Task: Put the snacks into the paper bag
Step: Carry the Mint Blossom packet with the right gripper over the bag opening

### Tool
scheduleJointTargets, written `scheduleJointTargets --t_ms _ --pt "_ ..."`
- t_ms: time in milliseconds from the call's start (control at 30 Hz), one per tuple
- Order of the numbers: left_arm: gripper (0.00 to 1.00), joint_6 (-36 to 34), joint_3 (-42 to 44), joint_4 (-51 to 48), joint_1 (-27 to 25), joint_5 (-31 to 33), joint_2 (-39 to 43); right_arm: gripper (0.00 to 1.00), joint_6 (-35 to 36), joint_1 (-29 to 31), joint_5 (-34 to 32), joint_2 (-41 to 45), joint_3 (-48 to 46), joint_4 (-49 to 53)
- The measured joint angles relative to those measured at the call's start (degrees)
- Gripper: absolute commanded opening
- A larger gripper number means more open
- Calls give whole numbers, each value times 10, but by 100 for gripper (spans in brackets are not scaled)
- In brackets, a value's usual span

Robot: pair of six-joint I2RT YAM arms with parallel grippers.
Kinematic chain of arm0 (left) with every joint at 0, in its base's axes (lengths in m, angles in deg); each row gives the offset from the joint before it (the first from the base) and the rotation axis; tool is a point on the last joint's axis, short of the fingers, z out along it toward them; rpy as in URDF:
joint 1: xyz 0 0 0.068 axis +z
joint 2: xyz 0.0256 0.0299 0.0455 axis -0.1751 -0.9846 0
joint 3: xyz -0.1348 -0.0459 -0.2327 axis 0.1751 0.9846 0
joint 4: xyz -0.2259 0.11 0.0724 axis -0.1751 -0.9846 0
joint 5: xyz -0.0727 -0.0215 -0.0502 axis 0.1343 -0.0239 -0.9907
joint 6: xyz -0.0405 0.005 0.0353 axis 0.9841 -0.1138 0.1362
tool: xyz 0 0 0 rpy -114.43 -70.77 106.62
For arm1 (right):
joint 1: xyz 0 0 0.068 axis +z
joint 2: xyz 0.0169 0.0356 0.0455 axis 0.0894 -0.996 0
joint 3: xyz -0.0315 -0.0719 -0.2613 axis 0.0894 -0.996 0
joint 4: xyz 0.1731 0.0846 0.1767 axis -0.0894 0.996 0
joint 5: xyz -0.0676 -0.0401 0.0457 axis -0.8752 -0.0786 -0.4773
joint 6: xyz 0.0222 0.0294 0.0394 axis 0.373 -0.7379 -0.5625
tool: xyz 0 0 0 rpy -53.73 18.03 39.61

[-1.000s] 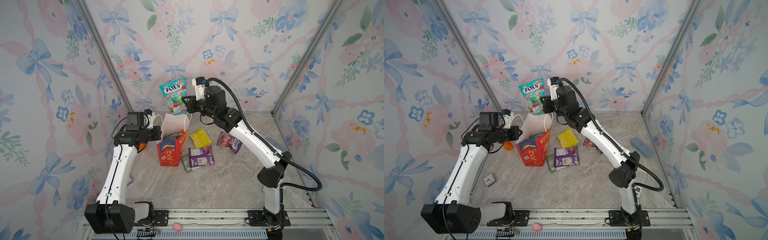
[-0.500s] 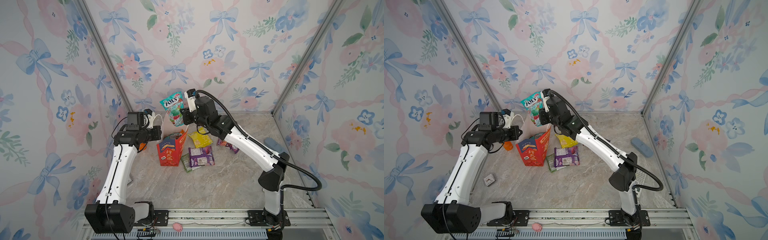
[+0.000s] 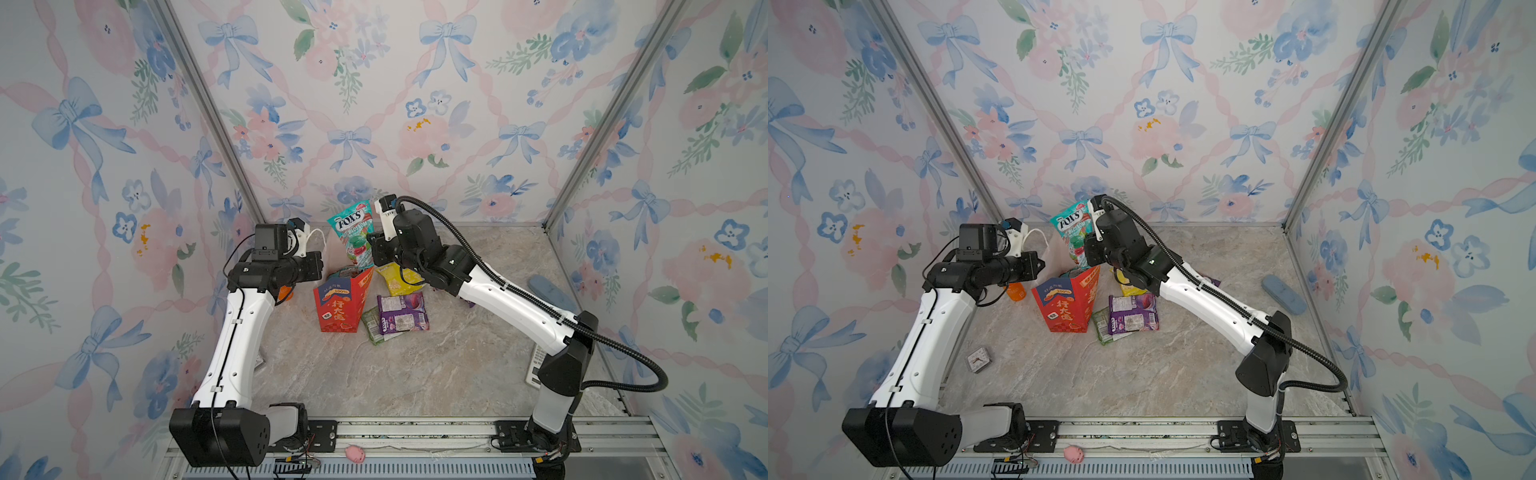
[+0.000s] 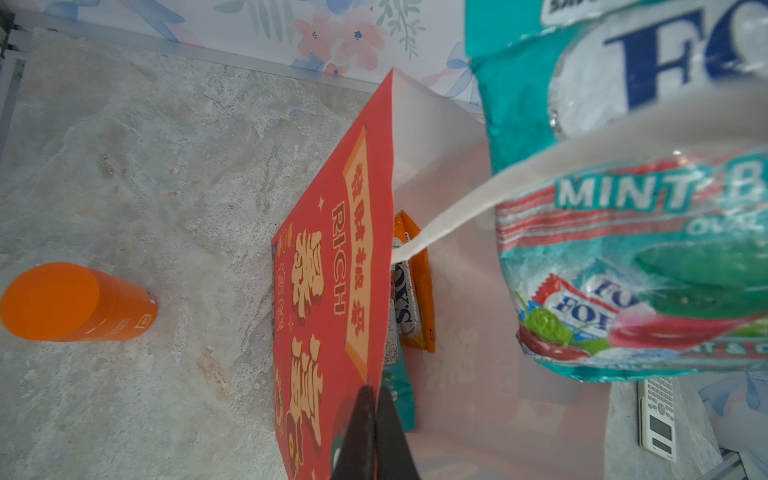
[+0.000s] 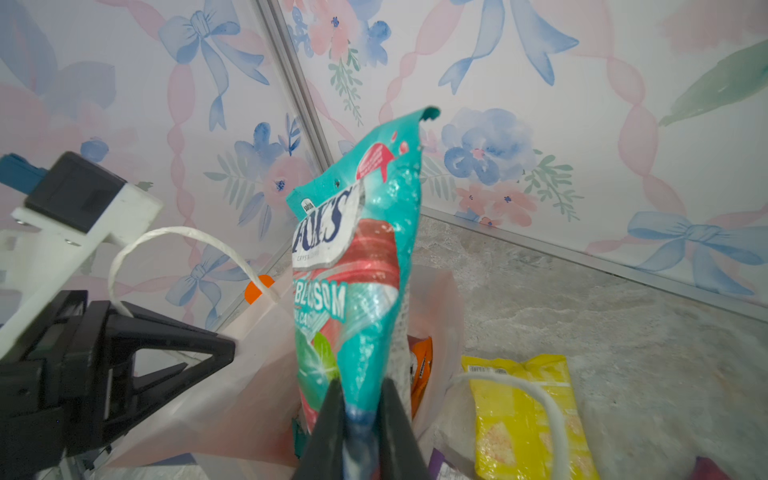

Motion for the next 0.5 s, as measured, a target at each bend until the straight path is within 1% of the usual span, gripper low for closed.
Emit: scheduleJointTargets --t_ms 500 --pt "0 0 3 0 0 0 0 0 -106 4 12 2 -63 -71"
